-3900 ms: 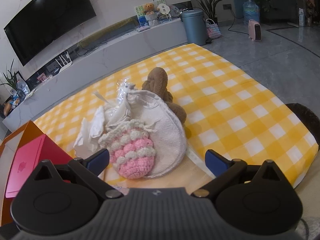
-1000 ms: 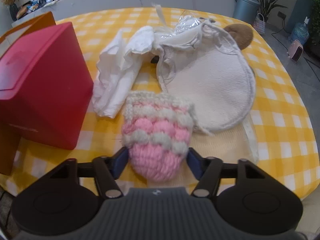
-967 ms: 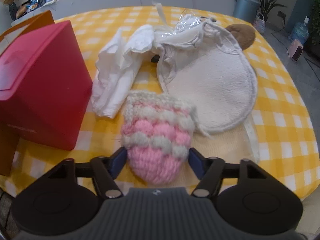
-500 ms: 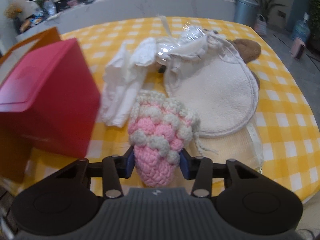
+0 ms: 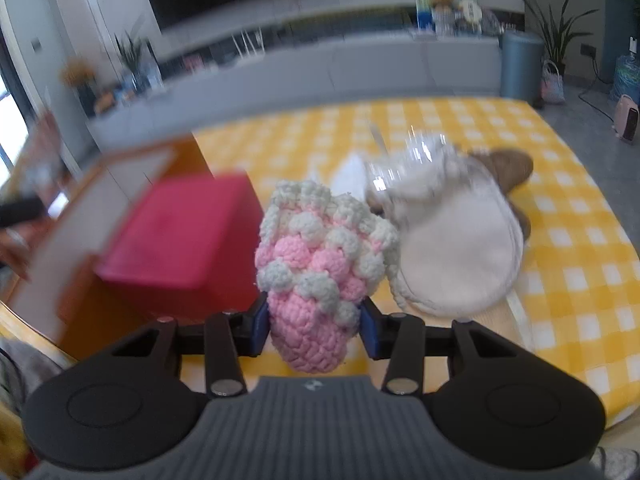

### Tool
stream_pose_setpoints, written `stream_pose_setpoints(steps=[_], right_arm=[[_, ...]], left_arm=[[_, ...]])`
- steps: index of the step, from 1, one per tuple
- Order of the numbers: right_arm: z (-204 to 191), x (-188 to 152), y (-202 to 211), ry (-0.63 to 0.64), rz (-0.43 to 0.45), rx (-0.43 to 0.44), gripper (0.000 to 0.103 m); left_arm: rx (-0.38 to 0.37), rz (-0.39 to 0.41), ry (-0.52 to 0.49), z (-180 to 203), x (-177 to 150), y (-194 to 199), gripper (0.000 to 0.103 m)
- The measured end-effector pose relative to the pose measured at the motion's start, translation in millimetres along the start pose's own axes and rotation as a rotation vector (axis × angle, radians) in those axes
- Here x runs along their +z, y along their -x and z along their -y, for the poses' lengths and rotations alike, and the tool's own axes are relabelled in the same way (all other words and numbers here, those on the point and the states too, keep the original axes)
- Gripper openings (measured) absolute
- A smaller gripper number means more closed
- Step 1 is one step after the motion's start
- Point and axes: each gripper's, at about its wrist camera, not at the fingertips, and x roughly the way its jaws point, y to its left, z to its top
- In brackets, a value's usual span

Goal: Organize soft objects
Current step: 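Carry the pink crocheted pouch into the white box with the right tool while the left tool holds the packet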

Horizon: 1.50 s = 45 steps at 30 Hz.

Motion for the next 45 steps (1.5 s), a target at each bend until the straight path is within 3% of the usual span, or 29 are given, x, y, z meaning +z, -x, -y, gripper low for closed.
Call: stream_pose_setpoints(steps=[5,9,14,17,23,28,34,38,45], right_arm=[[-42.7,18.0,30.8,0.020,0.112,0.124,0.045],[-91.8,24.7,32.8,0.069,0.148,0.197,0.045],[-150.4,35.5,-5.9,0.113,0.059,0.220,0.045],[-183.0,39.3,-30.1,0.188,0.010,0.219,0.045],[-228.9,41.3,-76.7,0.312,-0.087,0.162,0.045],[-251.4,42.2,-117.9,0.379,-0.146,0.076,0.045],[-265.8,27.1,-157.3,0.457,-0.260,-0.037,0.045],[-279.7,22.3,-172.7,0.551,-0.262,-0.149,0.046],[-291.5,15.5,-172.2,0.594,-0.276,-0.124,0.047]], left_arm=[[0.048,0.042,0.073,-21.5,4.2,14.5,0.056],[0.116,0.092,0.104,-35.0,7.0,25.8,0.056],[0.230,0.136,0.119,-50.7,10.8,31.6,0.056],[0.241,0.135,0.156,-67.8,13.2,32.4,0.056],[0.330,0.168,0.204,-94.2,13.1,42.5,0.056],[0.320,0.179,0.263,-109.8,12.4,46.6,0.056],[0.316,0.163,0.253,-115.1,11.5,42.4,0.056],[0.287,0.150,0.261,-117.6,11.3,38.2,0.056],[0.282,0.142,0.267,-114.9,9.9,36.7,0.054]])
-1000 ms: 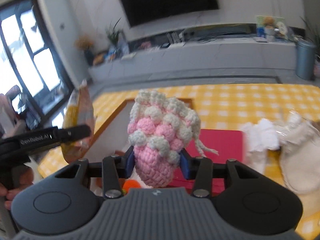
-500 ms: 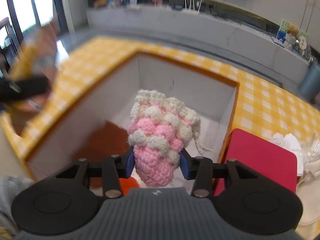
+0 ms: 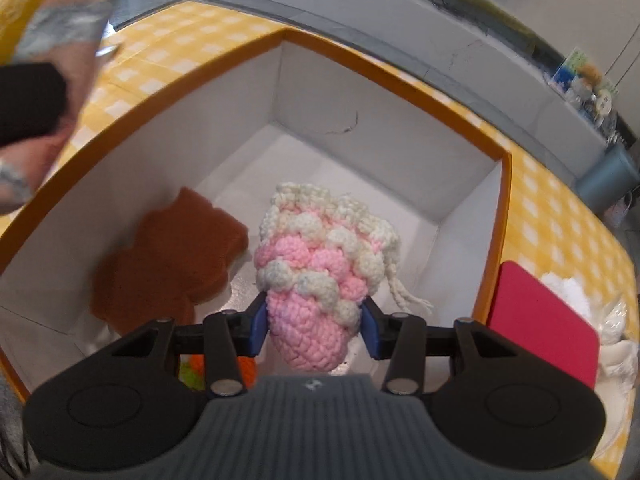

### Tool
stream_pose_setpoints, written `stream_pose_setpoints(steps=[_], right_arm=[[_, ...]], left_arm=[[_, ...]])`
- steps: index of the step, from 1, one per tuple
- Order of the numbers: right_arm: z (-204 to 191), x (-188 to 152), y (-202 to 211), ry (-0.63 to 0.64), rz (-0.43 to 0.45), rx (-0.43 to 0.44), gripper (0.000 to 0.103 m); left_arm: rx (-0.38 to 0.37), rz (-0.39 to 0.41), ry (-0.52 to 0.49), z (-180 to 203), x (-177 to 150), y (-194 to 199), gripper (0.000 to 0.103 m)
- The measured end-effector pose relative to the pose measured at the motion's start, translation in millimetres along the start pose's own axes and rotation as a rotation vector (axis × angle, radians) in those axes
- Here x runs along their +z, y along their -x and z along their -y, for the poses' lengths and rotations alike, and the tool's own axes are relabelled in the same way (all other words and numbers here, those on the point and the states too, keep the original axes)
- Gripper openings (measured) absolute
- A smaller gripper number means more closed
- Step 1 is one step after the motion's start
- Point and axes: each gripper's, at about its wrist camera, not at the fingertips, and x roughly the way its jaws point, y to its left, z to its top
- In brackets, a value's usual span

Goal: Organize soft objects
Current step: 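Carry the pink crocheted pouch into the white box with the right tool while the left tool holds the packet, then lower the yellow snack packet into the white box and open the left tool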

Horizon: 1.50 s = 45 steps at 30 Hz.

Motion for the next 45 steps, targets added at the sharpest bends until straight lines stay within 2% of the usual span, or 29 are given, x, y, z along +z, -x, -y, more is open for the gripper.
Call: stream_pose_setpoints(steps=[5,7,9,11,15,18,21,24,27,31,34,41,43,45], right_arm=[[-1.1,-3.1,-6.0,-0.006,-0.020,-0.007,0.054],[0.7,-4.3,-3.2,-0.006,0.003,0.001,0.064],[0.6,-6.6,4.5,0.003,0.043,0.016,0.078],[0.7,-10.4,17.2,0.018,0.098,0.016,0.083],[8.0,-20.4,44.1,0.018,0.159,0.014,0.084],[23.1,-28.1,63.3,-0.018,0.209,0.016,0.085],[39.4,-39.7,81.5,-0.037,0.257,-0.029,0.084],[56.3,-54.6,94.3,-0.026,0.287,-0.101,0.084],[74.0,-67.8,102.6,-0.044,0.297,-0.131,0.084],[91.7,-84.5,101.9,-0.090,0.282,-0.114,0.084],[98.4,-94.3,92.7,-0.090,0.256,-0.107,0.084],[107.5,-107.6,88.5,-0.114,0.284,-0.101,0.083],[112.1,-108.4,90.5,-0.123,0.293,-0.102,0.083],[113.6,-110.4,93.1,-0.133,0.300,-0.106,0.083]], left_arm=[[0.009,-0.003,0.003,-2.2,1.8,-2.4,0.056],[0.005,-0.004,0.010,-3.2,1.5,-1.8,0.056],[0.010,-0.004,0.005,-3.6,1.6,-2.2,0.056],[0.017,-0.007,0.000,-4.3,1.5,-2.9,0.056],[0.004,-0.012,-0.009,-1.9,1.2,-2.7,0.056],[-0.047,-0.041,-0.025,4.2,-1.2,-7.7,0.055],[-0.126,-0.102,-0.038,15.7,-8.2,-19.8,0.055],[-0.156,-0.149,-0.080,34.7,-15.9,-32.8,0.055],[-0.147,-0.186,-0.151,57.3,-27.8,-44.8,0.056],[-0.133,-0.263,-0.210,74.2,-44.7,-61.5,0.055],[-0.137,-0.338,-0.294,84.7,-59.9,-70.7,0.056],[0.000,-0.378,-0.400,89.4,-72.1,-80.6,0.057],[0.001,-0.378,-0.385,87.2,-71.9,-80.1,0.057],[-0.058,-0.355,-0.363,85.6,-66.8,-72.5,0.066]])
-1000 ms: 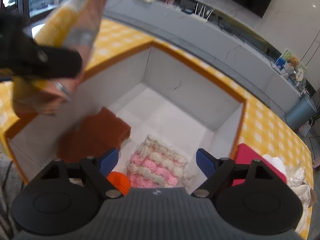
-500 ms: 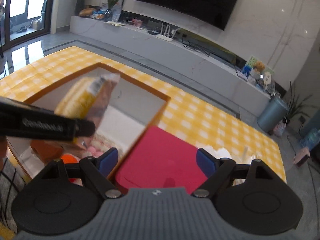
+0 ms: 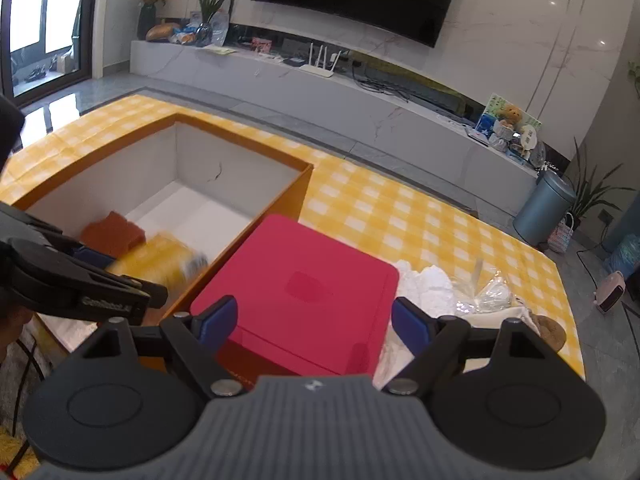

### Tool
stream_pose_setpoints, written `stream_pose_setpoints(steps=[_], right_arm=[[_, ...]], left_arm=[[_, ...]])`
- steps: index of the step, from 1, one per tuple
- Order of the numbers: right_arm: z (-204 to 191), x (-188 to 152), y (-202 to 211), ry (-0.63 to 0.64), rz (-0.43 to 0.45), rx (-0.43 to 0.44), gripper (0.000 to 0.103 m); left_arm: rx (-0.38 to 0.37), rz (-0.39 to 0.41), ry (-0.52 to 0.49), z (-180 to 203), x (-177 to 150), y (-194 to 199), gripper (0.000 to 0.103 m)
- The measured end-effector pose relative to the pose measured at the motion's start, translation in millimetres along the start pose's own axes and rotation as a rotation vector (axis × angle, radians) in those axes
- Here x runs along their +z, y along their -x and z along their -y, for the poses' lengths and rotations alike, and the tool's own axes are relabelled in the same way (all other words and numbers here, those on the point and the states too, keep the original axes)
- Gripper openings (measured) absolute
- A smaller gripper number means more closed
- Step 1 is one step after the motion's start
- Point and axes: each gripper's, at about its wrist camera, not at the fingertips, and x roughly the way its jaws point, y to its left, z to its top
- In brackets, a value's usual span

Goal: Organize soft objects
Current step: 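Lower the yellow snack packet into the white box and open the left tool, then move both tools back toward the white bib and brown towel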

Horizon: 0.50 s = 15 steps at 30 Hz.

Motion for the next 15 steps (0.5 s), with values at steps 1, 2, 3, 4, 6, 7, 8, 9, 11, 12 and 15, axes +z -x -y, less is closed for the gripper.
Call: stream_pose_setpoints(steps=[1,2,3,4,6,7,8,9,11,12,15], right_arm=[[1.0,-0.4,0.6,-0.003,0.000,0.000,0.083],[0.7,-0.5,1.5,-0.005,-0.001,-0.001,0.083],[0.5,-0.9,1.7,-0.005,-0.002,-0.002,0.083],[0.5,-1.4,2.0,-0.004,-0.002,-0.004,0.083],[0.9,-1.4,3.3,-0.002,-0.001,-0.004,0.083],[1.7,-1.4,3.7,-0.004,0.002,-0.003,0.083],[2.7,-1.2,4.1,-0.009,0.003,-0.004,0.083],[3.8,-1.2,4.8,-0.014,0.005,-0.005,0.083],[6.0,-0.6,5.9,-0.028,0.012,-0.007,0.083],[7.4,-0.7,6.4,-0.037,0.017,-0.005,0.083],[14.3,0.5,9.6,-0.063,0.033,-0.003,0.083]], left_arm=[[-0.044,0.032,-0.021,-0.3,-1.2,6.3,0.082],[-0.078,0.059,-0.053,1.3,0.1,11.4,0.094],[-0.087,0.086,-0.084,3.2,-1.7,17.5,0.094],[-0.072,0.107,-0.105,5.5,-3.5,22.2,0.094],[-0.042,0.132,-0.125,9.2,-5.9,27.5,0.094],[-0.033,0.139,-0.129,10.6,-7.1,28.7,0.094],[-0.026,0.144,-0.133,11.9,-6.7,28.9,0.094],[-0.016,0.148,-0.136,13.5,-6.8,29.5,0.094],[0.014,0.171,-0.142,16.2,-7.4,32.5,0.094],[0.029,0.189,-0.144,17.0,-7.2,34.0,0.094],[0.054,0.242,-0.155,19.7,-5.7,41.5,0.094]])
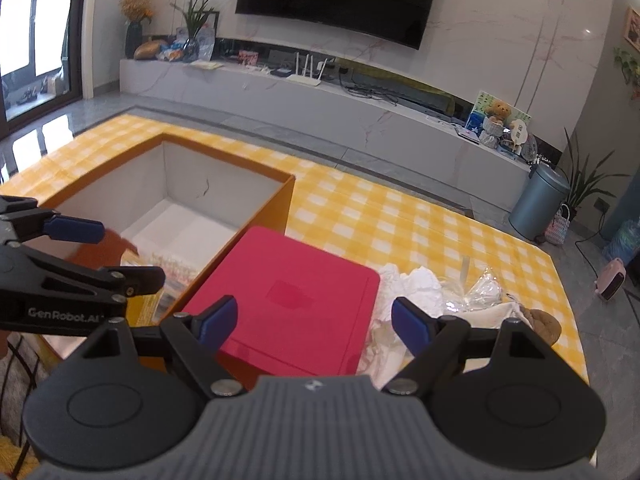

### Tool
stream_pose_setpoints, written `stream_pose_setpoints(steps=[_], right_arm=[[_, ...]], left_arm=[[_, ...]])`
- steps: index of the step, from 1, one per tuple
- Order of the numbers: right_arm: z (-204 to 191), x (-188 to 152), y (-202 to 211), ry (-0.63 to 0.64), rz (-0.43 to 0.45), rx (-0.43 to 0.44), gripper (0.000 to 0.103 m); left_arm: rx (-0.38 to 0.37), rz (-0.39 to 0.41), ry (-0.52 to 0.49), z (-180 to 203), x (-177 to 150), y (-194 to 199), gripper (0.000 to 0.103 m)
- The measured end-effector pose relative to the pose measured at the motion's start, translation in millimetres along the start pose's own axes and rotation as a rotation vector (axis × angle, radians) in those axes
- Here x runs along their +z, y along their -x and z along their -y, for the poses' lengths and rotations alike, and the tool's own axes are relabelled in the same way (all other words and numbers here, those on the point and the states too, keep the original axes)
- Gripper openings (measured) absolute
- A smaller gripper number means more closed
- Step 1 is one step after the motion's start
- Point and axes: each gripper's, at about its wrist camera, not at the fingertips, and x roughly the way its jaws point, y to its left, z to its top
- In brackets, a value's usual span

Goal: Organize soft objects
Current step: 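Move both tools back toward the white bib and brown towel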

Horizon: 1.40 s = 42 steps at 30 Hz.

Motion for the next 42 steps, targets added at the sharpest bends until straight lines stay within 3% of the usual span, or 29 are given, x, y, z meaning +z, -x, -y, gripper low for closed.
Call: stream_pose_setpoints(steps=[6,8,12,17,27,31,34,40,41,42], right_arm=[[22.6,7.3,12.2,-0.039,0.047,-0.025,0.085],[34.8,9.4,16.2,-0.039,0.035,-0.025,0.090],[64.2,8.6,25.4,-0.028,0.027,-0.042,0.090],[118.4,-6.3,27.3,-0.246,0.054,-0.133,0.097],[179.9,-68.1,-41.6,-0.449,-0.140,-0.181,0.097],[210.4,-81.8,-63.2,-0.561,-0.168,-0.201,0.097],[232.7,-91.8,-78.5,-0.630,-0.176,-0.149,0.096],[262.4,-108.5,-105.8,-0.762,-0.236,-0.114,0.082],[264.4,-110.9,-107.8,-0.783,-0.237,-0.105,0.077],[265.9,-113.3,-107.8,-0.810,-0.240,-0.087,0.060]], left_arm=[[0.016,0.083,0.032,7.1,10.1,19.5,0.094],[0.026,0.093,0.041,12.2,13.2,23.7,0.096],[0.059,0.123,0.041,26.6,17.9,34.2,0.096],[0.002,0.160,-0.025,55.1,22.6,40.0,0.097],[-0.148,0.067,-0.073,107.3,23.3,15.4,0.097],[-0.134,0.032,-0.127,128.9,18.9,5.4,0.097],[-0.138,0.001,-0.110,141.7,20.0,0.6,0.097],[-0.144,-0.014,-0.089,157.0,24.5,1.9,0.097],[-0.126,-0.006,-0.085,158.8,25.1,3.1,0.097],[-0.098,0.001,-0.077,160.8,25.3,3.3,0.097]])
